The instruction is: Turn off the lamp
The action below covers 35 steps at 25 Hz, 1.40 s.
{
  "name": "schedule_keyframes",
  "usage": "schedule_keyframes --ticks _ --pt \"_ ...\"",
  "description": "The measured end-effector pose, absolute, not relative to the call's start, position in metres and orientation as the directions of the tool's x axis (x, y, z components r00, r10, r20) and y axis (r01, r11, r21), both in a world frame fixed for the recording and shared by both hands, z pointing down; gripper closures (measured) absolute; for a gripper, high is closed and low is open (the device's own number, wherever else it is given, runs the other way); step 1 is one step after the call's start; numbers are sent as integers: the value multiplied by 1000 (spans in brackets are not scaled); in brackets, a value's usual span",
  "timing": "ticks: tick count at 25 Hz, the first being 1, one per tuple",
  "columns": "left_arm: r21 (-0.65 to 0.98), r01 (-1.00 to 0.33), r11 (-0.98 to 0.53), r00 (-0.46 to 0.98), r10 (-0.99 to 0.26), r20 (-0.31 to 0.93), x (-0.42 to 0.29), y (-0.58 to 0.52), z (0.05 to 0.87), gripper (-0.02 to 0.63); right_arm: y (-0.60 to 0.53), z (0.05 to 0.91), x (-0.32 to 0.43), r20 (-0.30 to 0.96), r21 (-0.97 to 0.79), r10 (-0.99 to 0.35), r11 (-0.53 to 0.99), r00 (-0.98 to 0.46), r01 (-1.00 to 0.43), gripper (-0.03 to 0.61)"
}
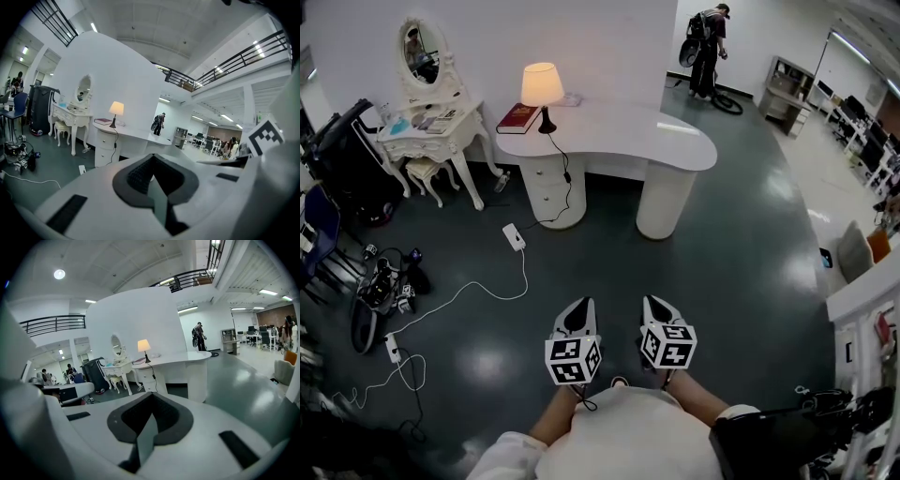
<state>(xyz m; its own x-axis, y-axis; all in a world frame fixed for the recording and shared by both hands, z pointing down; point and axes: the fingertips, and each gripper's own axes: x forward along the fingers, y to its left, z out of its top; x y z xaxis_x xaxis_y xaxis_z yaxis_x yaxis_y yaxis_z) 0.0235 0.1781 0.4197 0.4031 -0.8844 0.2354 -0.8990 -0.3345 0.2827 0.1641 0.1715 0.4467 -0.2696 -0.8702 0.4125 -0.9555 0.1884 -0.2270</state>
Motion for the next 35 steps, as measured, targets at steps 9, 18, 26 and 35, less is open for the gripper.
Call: schedule_keyframes --ticks 9,18,26,35 --pt "269 -915 -301 368 -897 245 42 135 421 605 119 446 185 405 -231 -864 221 -300 -948 580" --pt "261 -924 -280 346 -904 252 60 106 424 605 85 449 211 408 -238 -860 224 -306 -945 580" --pt "253 -931 -264 328 -907 262 69 87 432 605 67 458 227 417 -252 -853 221 -312 -942 580" --pt "237 -930 -281 341 -899 275 81 76 433 605 60 468 240 431 -259 -849 208 -306 -943 580"
